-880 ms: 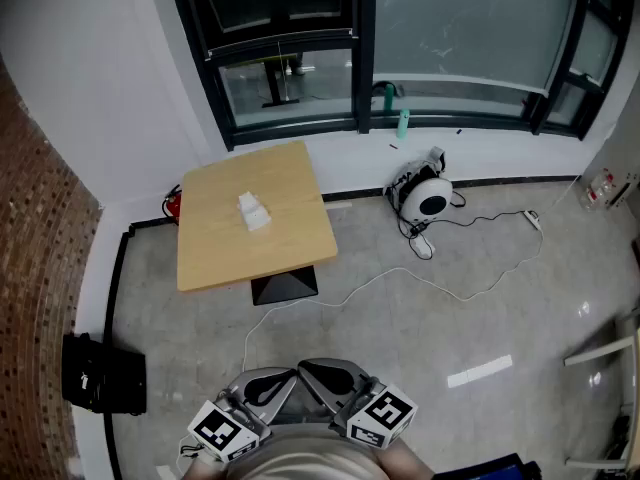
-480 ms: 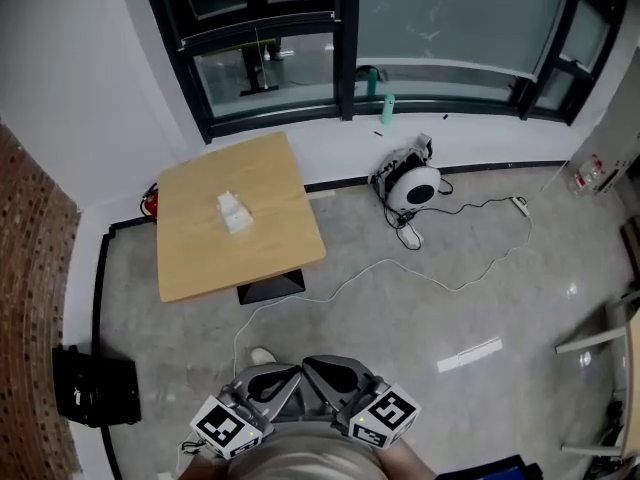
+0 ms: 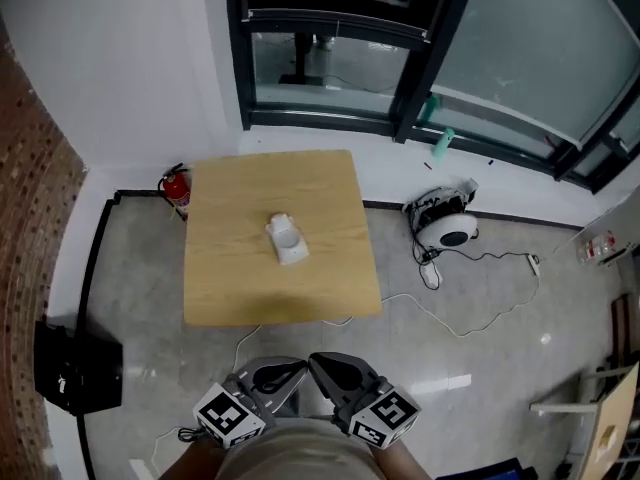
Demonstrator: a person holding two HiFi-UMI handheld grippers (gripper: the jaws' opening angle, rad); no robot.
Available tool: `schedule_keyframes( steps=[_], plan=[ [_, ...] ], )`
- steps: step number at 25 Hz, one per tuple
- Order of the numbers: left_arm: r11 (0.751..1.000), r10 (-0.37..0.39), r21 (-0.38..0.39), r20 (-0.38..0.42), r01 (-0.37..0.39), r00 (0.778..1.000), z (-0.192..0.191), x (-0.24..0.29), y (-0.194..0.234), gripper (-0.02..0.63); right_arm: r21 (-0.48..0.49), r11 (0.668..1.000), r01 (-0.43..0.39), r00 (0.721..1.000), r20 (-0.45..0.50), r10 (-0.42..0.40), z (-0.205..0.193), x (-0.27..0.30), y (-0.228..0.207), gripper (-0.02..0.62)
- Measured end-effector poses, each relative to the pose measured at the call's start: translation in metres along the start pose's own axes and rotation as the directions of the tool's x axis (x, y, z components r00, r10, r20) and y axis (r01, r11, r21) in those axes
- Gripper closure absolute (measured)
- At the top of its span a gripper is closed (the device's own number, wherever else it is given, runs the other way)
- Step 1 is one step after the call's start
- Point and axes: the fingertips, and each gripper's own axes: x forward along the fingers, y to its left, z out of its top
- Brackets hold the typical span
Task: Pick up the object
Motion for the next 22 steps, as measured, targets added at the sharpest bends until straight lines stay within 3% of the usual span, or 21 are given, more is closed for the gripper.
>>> schedule_keyframes(
  steps=[5,8,11,14,16,17,20,22],
  plan=[
    [0.994,0.085,-0.070,0.003,-0.084,0.996,0.009,-0.033,0.094,0.618,-0.013,0.998,-0.060,0.994,-0.094,0.058,0.011,0.102,-0.005,0.588],
    [0.974,0.179,-0.137,-0.014,-0.180,0.984,0.009,-0.042,0.136,0.618,-0.009,0.993,-0.116,0.978,-0.175,0.112,0.011,0.145,-0.013,0.588],
    [0.936,0.295,-0.186,-0.055,-0.300,0.954,0.006,-0.041,0.173,0.618,-0.038,0.980,-0.193,0.946,-0.274,0.176,0.008,0.180,-0.027,0.588],
    [0.897,0.369,-0.223,-0.098,-0.382,0.924,0.002,-0.044,0.204,0.618,-0.064,0.949,-0.309,0.888,-0.375,0.264,0.003,0.217,-0.038,0.586],
    [0.858,0.426,-0.273,-0.094,-0.435,0.900,0.004,-0.049,0.220,0.618,-0.080,0.929,-0.362,0.853,-0.430,0.295,0.003,0.242,-0.052,0.586],
    [0.827,0.468,-0.306,-0.090,-0.472,0.879,0.005,-0.054,0.228,0.618,-0.096,0.921,-0.377,0.838,-0.459,0.295,0.002,0.254,-0.062,0.586],
    [0.714,0.594,-0.387,-0.109,-0.584,0.797,-0.003,-0.069,0.245,0.618,-0.181,0.880,-0.440,0.769,-0.581,0.266,-0.011,0.288,-0.089,0.584],
    [0.656,0.646,-0.397,-0.145,-0.642,0.749,-0.014,-0.076,0.247,0.618,-0.265,0.832,-0.487,0.716,-0.667,0.207,-0.024,0.311,-0.110,0.583]
  ],
)
